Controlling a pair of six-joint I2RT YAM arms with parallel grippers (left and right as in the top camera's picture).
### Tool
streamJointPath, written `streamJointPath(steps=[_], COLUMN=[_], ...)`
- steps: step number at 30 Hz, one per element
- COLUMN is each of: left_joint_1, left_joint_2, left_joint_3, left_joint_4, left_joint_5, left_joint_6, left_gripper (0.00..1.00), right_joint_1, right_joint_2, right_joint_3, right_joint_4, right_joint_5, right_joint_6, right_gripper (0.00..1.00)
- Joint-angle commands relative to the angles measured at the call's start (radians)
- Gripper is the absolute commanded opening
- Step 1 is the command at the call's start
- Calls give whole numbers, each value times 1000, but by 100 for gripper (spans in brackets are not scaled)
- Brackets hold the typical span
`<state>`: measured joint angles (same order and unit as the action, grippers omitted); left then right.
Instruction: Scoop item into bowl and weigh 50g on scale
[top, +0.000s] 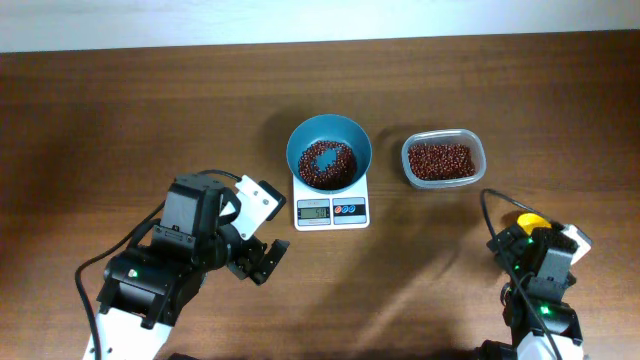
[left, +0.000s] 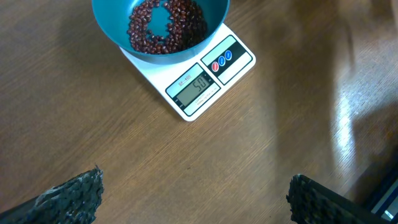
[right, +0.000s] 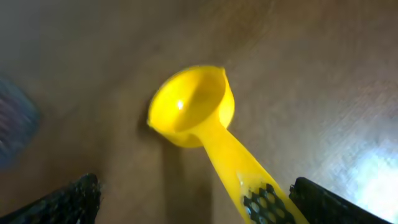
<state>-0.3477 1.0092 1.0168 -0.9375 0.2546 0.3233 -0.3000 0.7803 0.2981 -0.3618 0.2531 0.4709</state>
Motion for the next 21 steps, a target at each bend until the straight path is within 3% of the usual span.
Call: streamJointPath(steps=[1, 11, 17, 21], left_joint_1=[-3, -3, -3, -3], left_joint_2=[2, 2, 2, 2], left_joint_3=[2, 2, 2, 2], left_joint_4=[1, 1, 1, 1], left_joint_5=[14, 14, 14, 14], left_joint_6=[18, 18, 18, 19], left_gripper=[99, 99, 99, 99], right_joint_1=[3, 19, 19, 18], right_joint_2=[87, 306, 350, 350], right_joint_3=[11, 156, 379, 428], right_joint_4=[-18, -35, -395, -516], right_joint_5=[11, -86, -163, -164], right_joint_6=[-55, -53, -51, 3], right_gripper=[99, 99, 99, 99])
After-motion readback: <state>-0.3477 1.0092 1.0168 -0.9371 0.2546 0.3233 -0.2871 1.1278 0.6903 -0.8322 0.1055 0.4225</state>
